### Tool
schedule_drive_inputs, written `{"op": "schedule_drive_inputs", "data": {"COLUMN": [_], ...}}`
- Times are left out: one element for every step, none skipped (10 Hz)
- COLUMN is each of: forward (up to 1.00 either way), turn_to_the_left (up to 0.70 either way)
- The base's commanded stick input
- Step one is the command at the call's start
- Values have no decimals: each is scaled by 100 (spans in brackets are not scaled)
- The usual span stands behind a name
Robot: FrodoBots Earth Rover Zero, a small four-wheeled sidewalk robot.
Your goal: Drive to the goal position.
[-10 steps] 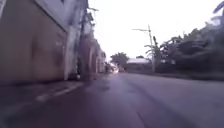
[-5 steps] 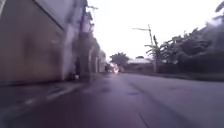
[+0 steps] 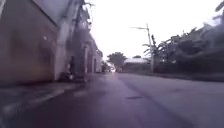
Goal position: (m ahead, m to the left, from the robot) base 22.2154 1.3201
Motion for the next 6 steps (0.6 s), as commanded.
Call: {"op": "schedule_drive_inputs", "data": {"forward": [70, 70, 70, 70, 70, 70], "turn_to_the_left": [0, -3, -24, -32, -35, -35]}}
